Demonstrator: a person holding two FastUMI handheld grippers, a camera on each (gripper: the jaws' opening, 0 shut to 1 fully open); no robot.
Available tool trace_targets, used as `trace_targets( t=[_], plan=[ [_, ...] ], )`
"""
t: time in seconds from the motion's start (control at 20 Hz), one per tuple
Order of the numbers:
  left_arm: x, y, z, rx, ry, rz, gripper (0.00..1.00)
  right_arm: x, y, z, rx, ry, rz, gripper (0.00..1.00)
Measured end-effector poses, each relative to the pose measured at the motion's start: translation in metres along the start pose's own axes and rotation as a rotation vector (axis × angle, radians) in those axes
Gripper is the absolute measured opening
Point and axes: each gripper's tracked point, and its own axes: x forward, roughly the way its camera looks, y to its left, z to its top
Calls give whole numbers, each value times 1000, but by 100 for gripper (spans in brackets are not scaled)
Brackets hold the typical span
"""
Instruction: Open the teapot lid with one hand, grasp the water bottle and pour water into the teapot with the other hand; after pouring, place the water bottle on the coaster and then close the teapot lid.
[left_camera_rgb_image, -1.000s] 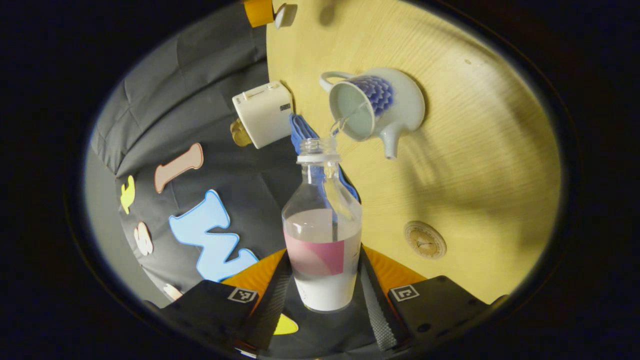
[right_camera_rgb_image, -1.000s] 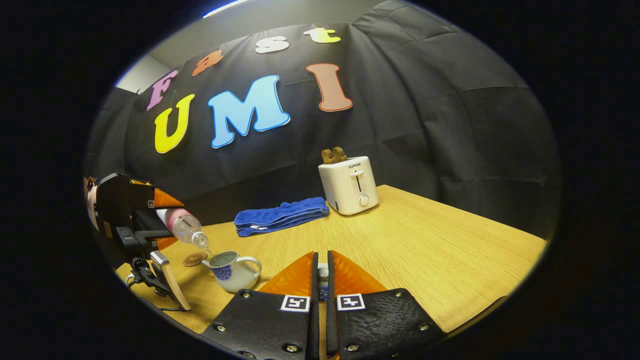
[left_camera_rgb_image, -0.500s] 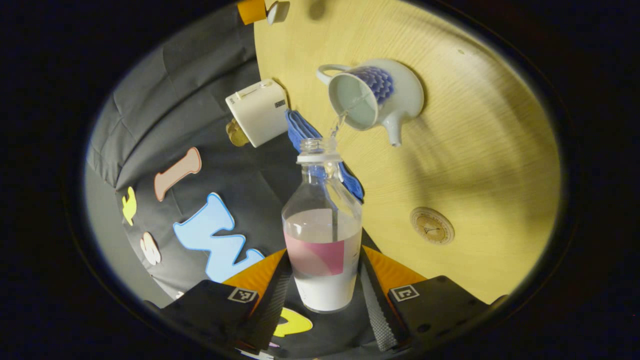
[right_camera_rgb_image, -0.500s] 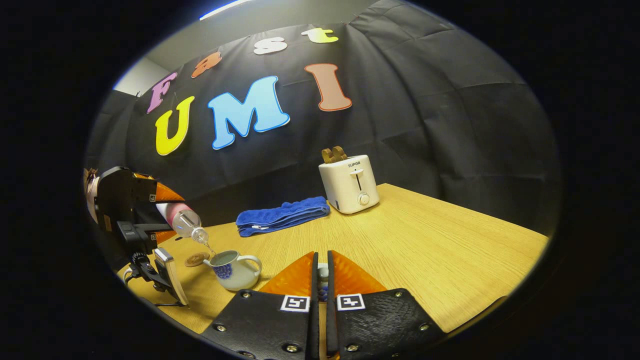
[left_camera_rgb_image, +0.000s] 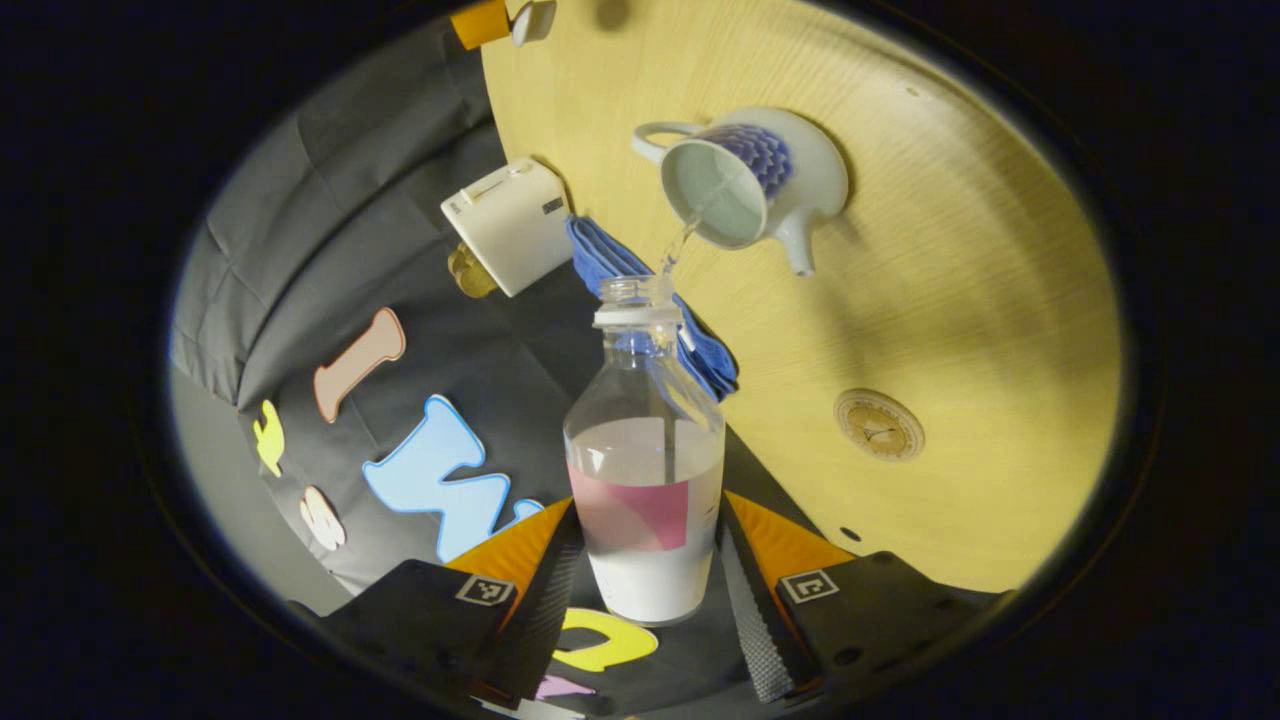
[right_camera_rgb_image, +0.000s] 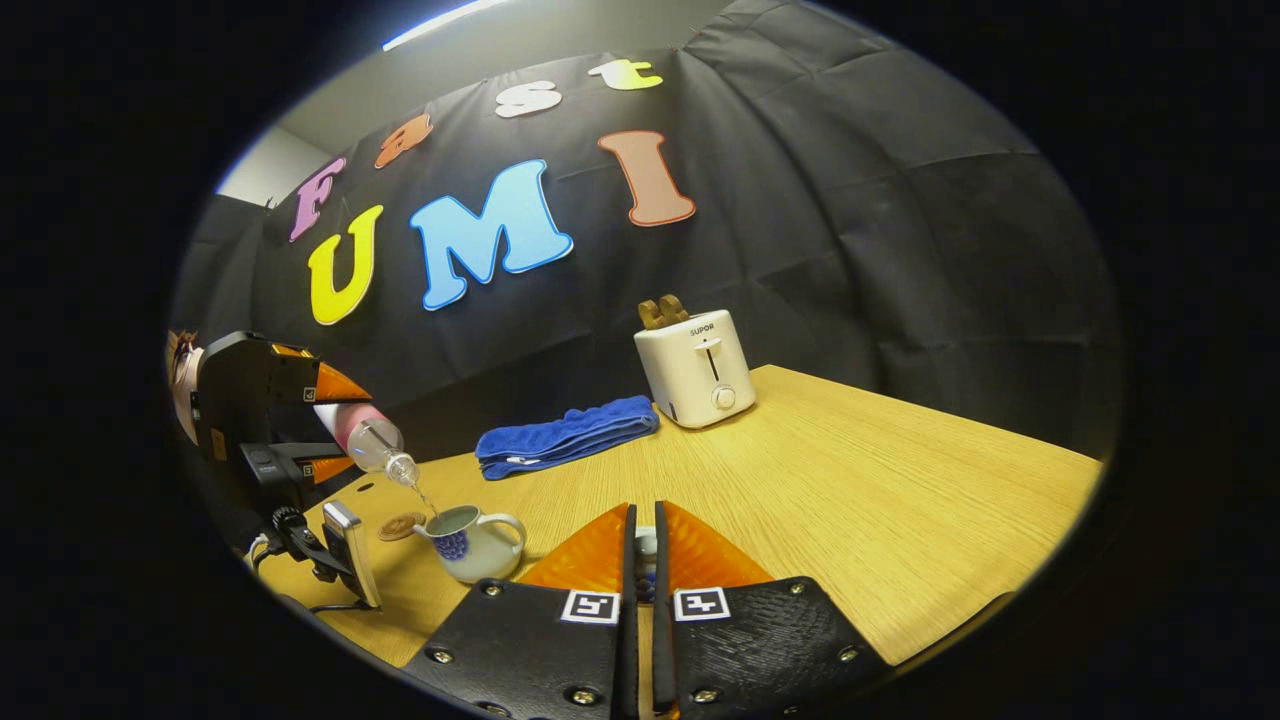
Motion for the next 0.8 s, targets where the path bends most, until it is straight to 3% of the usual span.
trace_targets(
  t=[0.8],
  plan=[
    [-10,24,-1,123,44,17,87,-2,3,0,6,-8,16,5]
  ],
)
